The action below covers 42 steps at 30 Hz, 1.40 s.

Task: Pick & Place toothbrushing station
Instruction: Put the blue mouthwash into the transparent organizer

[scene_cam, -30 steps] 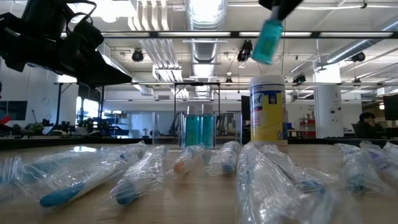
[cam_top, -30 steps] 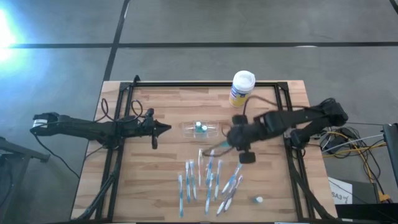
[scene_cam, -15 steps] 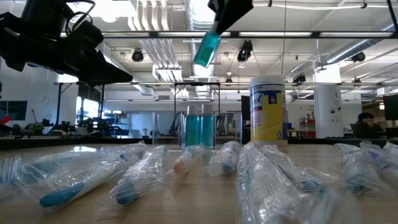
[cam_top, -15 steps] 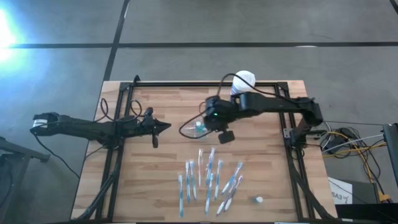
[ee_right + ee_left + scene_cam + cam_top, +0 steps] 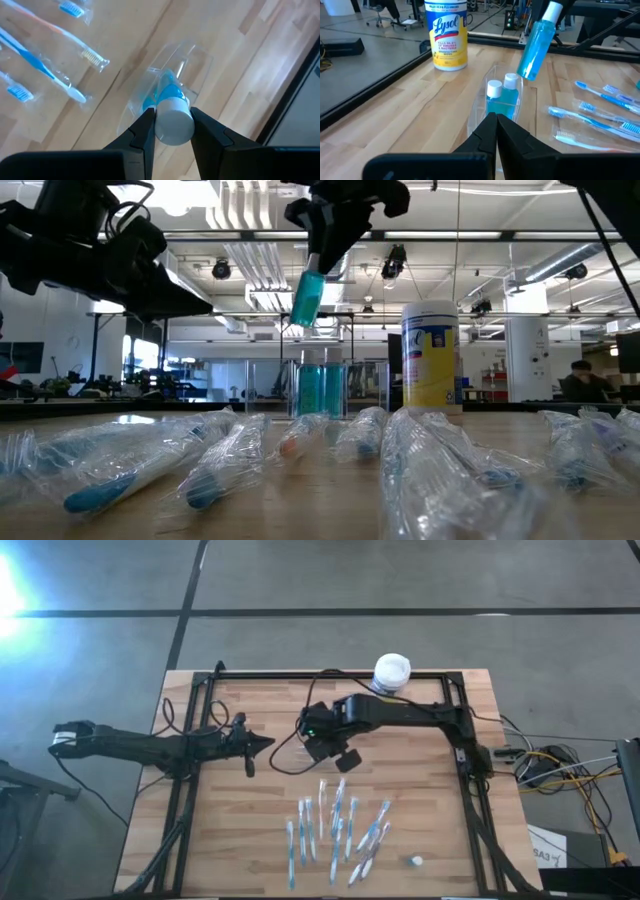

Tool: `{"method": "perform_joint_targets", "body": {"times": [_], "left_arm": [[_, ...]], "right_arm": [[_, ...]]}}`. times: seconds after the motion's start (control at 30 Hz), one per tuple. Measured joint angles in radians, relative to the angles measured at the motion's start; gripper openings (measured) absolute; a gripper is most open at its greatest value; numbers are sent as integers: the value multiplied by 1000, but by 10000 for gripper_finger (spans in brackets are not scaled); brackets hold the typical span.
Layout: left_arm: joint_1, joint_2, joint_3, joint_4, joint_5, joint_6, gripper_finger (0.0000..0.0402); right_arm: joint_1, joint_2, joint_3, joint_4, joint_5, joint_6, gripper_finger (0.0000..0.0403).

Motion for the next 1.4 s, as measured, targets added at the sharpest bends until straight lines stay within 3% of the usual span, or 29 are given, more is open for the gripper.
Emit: {"method": "perform_joint_targets", "body": {"times": [0.27,1.4], "left_arm": [[0,0,0,-23,2,-40,11],[0,0,-16,-27,2,-42,16]], "right_arm": [[-25,73,73,-41,6,17,90],[-73,98,-3,12,-39,-33,90]]}}
